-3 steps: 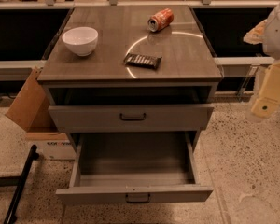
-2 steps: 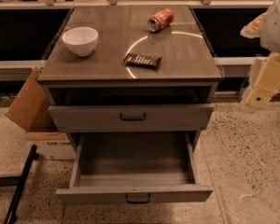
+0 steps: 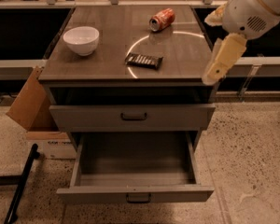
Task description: Place rxbar chocolate into middle drawer
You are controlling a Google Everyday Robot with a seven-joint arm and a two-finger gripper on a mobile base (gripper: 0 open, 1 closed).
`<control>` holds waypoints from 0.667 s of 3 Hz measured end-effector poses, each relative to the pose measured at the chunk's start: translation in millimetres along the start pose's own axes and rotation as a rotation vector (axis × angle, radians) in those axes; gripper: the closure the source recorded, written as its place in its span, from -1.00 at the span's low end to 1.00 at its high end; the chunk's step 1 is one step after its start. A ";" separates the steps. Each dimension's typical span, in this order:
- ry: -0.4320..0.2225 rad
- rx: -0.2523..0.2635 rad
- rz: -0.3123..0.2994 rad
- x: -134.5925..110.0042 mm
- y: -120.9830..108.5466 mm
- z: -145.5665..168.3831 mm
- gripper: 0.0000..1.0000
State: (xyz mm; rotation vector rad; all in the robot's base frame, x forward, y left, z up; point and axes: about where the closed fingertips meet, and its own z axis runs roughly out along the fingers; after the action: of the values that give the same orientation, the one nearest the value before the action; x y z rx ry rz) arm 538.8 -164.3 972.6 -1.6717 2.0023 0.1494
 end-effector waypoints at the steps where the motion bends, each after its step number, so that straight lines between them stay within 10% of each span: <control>1: -0.079 -0.064 -0.004 -24.1 -30.8 58.0 -1.00; 2: -0.080 -0.064 -0.003 -24.3 -31.0 58.9 -1.00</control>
Offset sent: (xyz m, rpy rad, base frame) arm 0.0408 0.0323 -0.0225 0.0682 0.0245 0.0435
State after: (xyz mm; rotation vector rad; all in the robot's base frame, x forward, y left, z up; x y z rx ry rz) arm 589.2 -126.2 940.7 -1.6809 1.9542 0.2776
